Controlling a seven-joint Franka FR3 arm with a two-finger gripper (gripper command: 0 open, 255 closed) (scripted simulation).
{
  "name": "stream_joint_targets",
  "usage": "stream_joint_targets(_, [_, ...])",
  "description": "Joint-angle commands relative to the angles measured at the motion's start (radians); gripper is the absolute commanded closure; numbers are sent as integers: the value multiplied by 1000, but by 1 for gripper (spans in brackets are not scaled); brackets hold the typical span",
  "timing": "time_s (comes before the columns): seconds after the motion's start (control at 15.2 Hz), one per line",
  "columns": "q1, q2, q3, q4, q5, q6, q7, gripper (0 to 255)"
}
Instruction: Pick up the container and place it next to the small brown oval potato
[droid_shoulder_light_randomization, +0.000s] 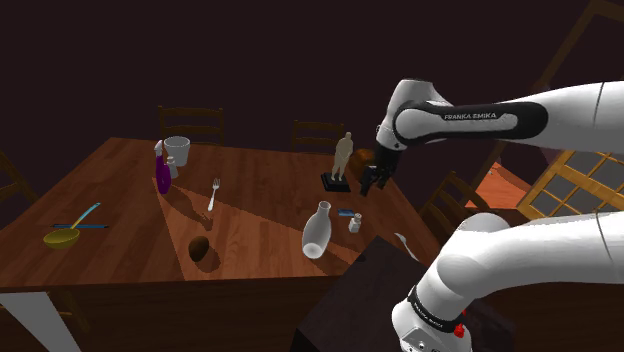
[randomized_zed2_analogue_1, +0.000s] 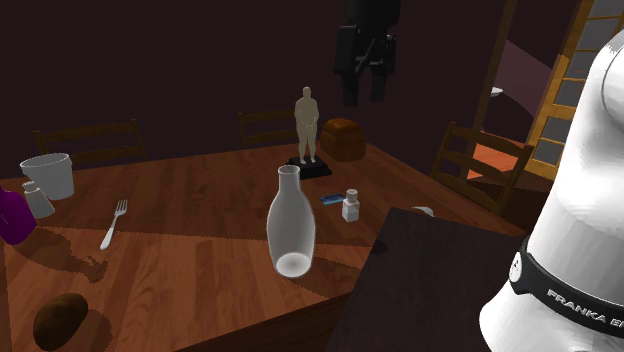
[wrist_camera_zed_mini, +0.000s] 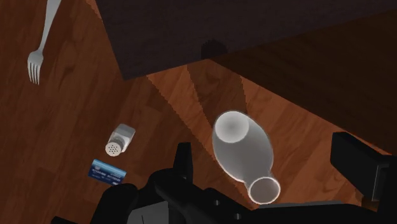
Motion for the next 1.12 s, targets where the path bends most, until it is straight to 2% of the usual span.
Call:
stream_joint_targets(0.0, [-15,42,-30,-27,-24,84,-25,0])
stream_joint_targets(0.4, [-51,226,-135,-75,-81,353,-110,0])
stream_joint_targets(0.66, [-48,394,-216,-71,-79,541,-183,0])
stream_joint_targets(0.86, [-18,537,-285,-48,-25,678,-268,0])
stream_joint_targets(0.99, [20,639,-335,-24,63,762,-360,0])
stream_joint_targets(1.06, [43,693,-358,-9,134,800,-423,0])
